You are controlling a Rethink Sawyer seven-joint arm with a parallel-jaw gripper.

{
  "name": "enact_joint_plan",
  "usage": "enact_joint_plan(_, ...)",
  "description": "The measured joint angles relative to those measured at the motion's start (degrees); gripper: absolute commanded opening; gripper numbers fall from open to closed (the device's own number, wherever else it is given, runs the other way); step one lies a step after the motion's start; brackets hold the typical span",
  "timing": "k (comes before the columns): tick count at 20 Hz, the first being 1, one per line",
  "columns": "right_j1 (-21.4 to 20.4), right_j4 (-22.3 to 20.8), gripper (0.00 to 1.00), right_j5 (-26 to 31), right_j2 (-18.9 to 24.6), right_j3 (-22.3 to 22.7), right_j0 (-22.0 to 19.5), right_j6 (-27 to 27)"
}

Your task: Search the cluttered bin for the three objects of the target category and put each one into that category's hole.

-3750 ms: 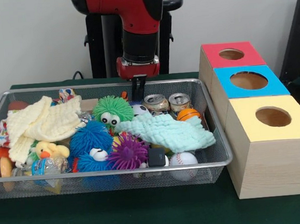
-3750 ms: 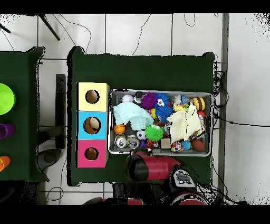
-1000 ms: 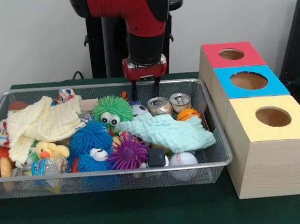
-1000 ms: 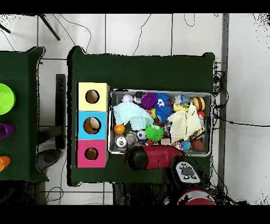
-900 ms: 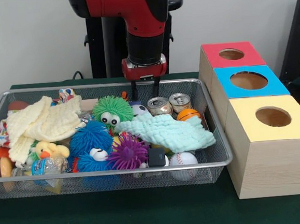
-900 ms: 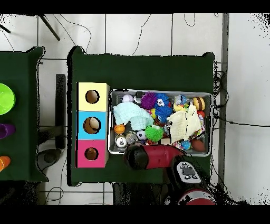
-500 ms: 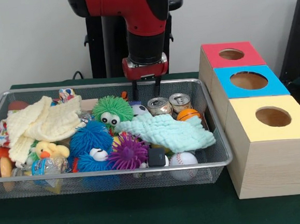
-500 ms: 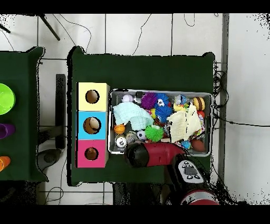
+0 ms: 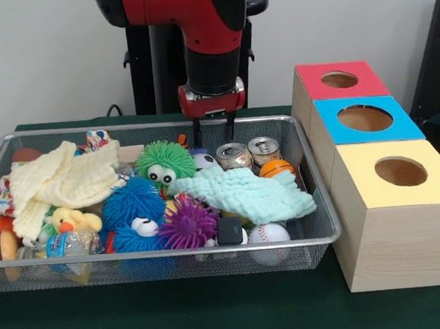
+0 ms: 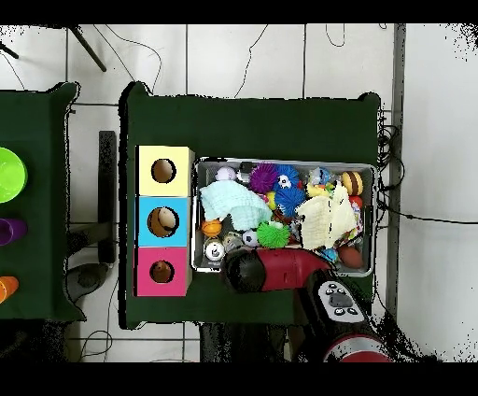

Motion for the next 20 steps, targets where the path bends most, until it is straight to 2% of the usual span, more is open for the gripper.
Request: enact_joint_plan(20, -0.54, -2.10, 1.00, 3.89, 2.12, -2.55, -3.16, 0.00)
